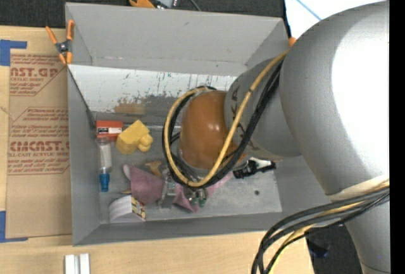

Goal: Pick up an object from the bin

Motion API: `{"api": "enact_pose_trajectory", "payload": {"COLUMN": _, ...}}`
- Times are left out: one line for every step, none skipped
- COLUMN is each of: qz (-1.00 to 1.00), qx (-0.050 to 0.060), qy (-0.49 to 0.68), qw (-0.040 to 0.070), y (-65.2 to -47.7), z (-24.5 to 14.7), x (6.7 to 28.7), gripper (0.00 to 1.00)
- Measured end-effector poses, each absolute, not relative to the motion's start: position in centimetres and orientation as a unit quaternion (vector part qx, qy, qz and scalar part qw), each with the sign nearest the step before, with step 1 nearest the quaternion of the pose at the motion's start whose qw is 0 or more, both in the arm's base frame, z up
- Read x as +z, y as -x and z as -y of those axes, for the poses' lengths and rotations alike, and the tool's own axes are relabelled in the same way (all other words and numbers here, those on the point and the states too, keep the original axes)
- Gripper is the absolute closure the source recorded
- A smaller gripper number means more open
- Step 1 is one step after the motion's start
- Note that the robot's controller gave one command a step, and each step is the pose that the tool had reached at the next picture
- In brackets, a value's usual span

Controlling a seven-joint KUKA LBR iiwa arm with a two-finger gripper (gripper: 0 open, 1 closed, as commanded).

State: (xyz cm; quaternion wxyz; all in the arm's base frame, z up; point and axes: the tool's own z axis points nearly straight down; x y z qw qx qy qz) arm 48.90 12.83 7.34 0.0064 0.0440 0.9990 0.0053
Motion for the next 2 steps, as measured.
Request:
{"api": "enact_pose_trajectory", "payload": {"qz": -0.999, "qx": 0.005, "qy": -0.044, "qw": 0.005, "y": -48.8, "z": -12.9, "x": 8.8, "gripper": 1.0}}
{"api": "enact_pose_trajectory", "payload": {"qz": -0.999, "qx": 0.005, "qy": -0.044, "qw": 0.005, "y": -48.8, "z": -12.8, "x": 10.7, "gripper": 1.0}}
